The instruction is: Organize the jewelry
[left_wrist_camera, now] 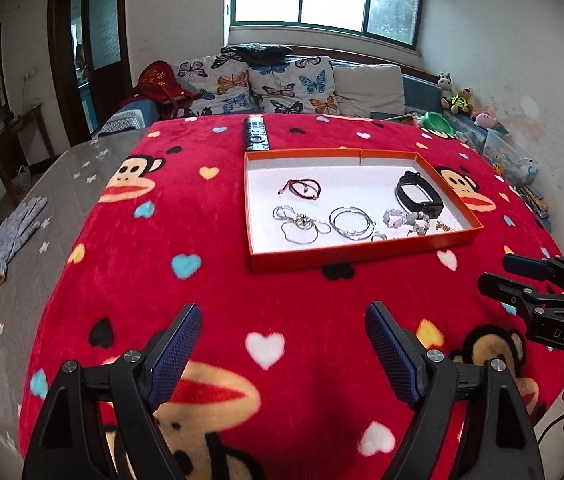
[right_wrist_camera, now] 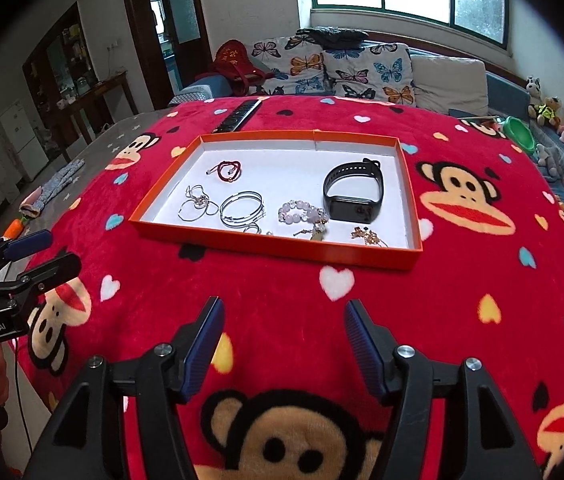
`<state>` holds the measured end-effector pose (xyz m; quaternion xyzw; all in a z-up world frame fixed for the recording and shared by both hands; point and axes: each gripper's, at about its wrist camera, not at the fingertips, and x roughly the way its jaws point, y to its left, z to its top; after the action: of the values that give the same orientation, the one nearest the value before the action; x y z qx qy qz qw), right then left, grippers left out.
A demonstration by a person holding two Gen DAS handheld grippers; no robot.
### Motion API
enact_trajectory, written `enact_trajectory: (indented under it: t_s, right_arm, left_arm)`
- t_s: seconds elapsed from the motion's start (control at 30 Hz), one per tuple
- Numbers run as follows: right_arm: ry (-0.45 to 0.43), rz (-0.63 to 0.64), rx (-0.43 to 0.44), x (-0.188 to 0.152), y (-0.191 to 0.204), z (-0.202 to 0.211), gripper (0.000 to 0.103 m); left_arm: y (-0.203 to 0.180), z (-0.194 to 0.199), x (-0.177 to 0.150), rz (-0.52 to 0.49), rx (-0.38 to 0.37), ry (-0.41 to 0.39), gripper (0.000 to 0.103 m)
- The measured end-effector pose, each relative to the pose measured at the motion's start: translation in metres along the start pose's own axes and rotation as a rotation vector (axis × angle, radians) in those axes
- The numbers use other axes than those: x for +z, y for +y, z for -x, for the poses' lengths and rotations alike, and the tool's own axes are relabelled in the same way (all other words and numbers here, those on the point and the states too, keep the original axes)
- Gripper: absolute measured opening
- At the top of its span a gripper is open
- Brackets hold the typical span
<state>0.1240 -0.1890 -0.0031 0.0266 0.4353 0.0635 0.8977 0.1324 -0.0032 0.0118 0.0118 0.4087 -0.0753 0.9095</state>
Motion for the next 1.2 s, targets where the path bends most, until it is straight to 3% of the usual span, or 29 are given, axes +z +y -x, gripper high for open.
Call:
enact_trajectory:
  t_s: [1.2]
  right_arm:
    - [-0.025, -0.008, -0.027, -0.016, 0.017, 0.018, 0.071]
  left_arm:
    - [-0.001, 0.011, -0.022, 0.009, 0.038, 0.011, 0.089]
